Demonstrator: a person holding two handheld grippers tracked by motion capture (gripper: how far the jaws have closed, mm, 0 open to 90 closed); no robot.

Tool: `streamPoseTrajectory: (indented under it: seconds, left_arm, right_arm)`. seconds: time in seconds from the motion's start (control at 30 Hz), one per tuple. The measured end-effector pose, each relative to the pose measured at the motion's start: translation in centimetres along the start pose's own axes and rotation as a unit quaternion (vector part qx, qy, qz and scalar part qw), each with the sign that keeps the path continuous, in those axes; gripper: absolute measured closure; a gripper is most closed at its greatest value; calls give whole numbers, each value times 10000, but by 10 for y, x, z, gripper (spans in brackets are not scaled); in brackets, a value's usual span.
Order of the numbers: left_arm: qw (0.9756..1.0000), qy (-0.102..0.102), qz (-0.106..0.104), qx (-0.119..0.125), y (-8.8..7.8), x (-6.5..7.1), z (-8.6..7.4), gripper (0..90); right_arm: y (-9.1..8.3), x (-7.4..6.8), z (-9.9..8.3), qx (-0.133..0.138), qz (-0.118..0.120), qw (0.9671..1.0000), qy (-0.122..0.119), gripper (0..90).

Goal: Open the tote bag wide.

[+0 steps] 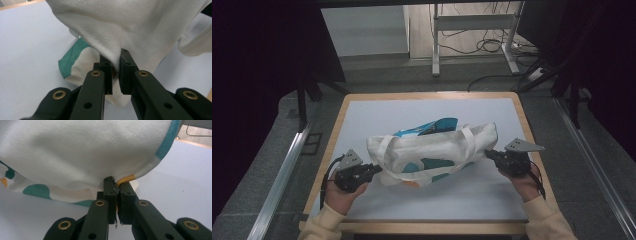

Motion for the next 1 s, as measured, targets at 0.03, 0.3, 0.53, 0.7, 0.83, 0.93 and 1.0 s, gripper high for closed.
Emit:
streamPoseTrajectory:
  seconds: [0.03,0.3,0.53,0.7,0.83,0.93,1.0]
  left_arm:
    - [10000,7,6,-29,1,0,-2,832]
    - [9996,33,58,-286,14,-2,-16,839]
    - [9993,-32,45,-366,19,-6,-20,840]
    - [9989,-32,64,-460,23,-9,-23,842]
    - [9980,-57,88,-619,31,-11,-29,844]
    - [9972,-71,104,-739,38,-12,-34,846]
    - [9965,-72,122,-821,43,-12,-37,847]
  right_arm:
    - [1,0,-1,-30,10,10000,2,853]
    - [11,-1,-14,-282,32,9996,-9,853]
    - [19,-1,-22,-431,57,9990,31,853]
    - [22,-2,-26,-516,92,9986,48,853]
    - [26,-3,-30,-631,112,9979,48,853]
    - [29,-4,-33,-695,126,9975,47,853]
    - [30,-4,-34,-710,136,9974,47,853]
Point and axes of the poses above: each handheld gripper's, and its own axes: y roughly forward along the jaws, z roughly out of its top, x roughly to its right, the point moved 7 cm from there along y, roughly forward along the jaws, and after that the axes turned 1 degree about -y, right-handed, at the moved point
